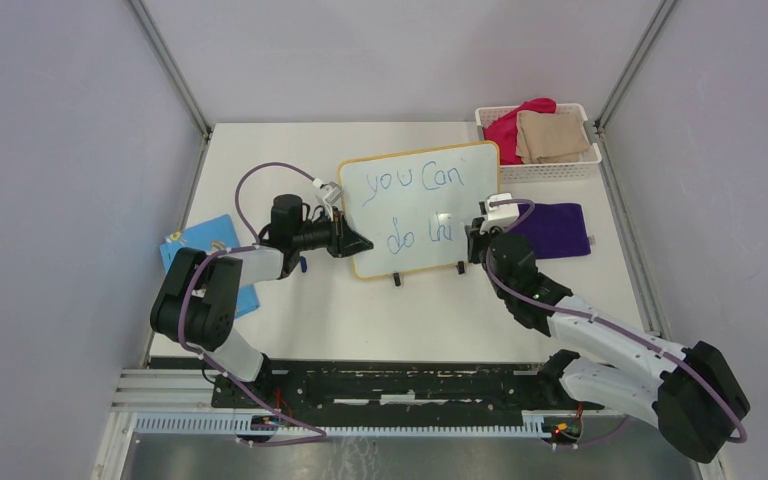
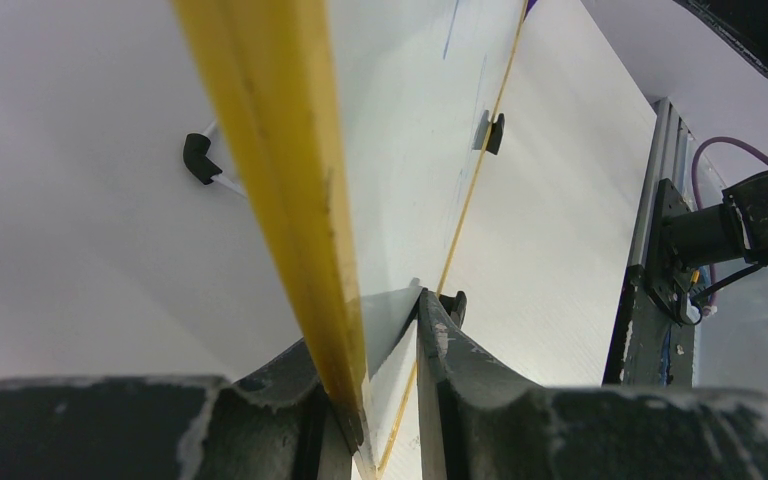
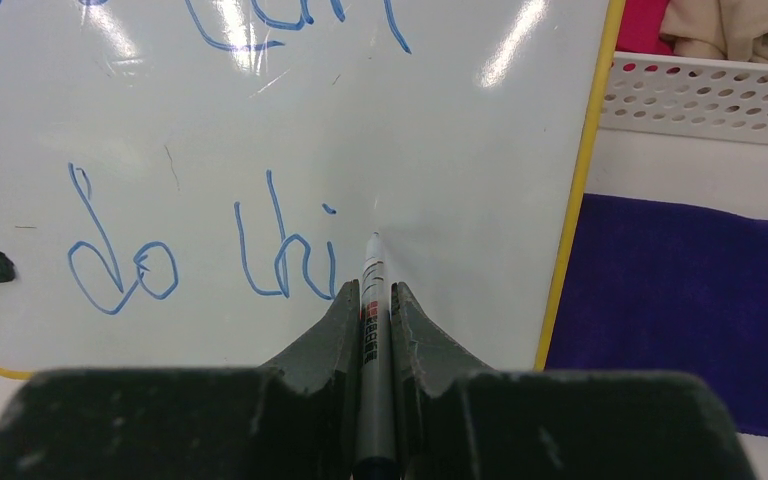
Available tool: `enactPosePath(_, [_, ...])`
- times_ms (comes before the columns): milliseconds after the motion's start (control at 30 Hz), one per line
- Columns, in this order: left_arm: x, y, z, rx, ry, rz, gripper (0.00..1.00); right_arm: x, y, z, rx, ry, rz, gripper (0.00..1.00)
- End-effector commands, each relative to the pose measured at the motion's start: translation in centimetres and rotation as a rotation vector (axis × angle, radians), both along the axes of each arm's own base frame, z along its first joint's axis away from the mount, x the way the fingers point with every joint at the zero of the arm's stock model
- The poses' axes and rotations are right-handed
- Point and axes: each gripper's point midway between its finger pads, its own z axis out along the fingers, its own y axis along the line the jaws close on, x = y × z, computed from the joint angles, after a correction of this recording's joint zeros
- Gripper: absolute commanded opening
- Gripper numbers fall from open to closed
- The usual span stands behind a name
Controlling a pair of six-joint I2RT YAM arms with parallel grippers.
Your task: Write a sentence on the whiteboard
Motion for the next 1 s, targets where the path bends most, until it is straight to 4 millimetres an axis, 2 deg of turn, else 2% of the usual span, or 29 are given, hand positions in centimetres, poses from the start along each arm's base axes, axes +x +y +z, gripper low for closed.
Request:
enactPosePath(0, [-2.0, 1.1, -5.3, 0.153, 0.125, 0.018, 0.02, 0.9, 0.1, 1.9, 0.031, -0.04, -0.027, 0.0])
enactPosePath(567, [-2.0, 1.1, -5.4, 0.154, 0.125, 0.019, 0.02, 1.2, 1.1, 1.1, 0.018, -0.024, 0.018, 0.0])
enactPosePath(800, [-2.0, 1.1, -5.4, 0.153, 0.125, 0.018, 0.02, 0.2, 1.5, -1.0, 0.027, 0.022, 0.064, 0.0])
enactPosePath(967, [-2.0, 1.1, -5.4, 0.154, 0.127, 0.017, 0.02, -0.5, 0.6, -2.3, 0.008, 0.043, 0.045, 0.0])
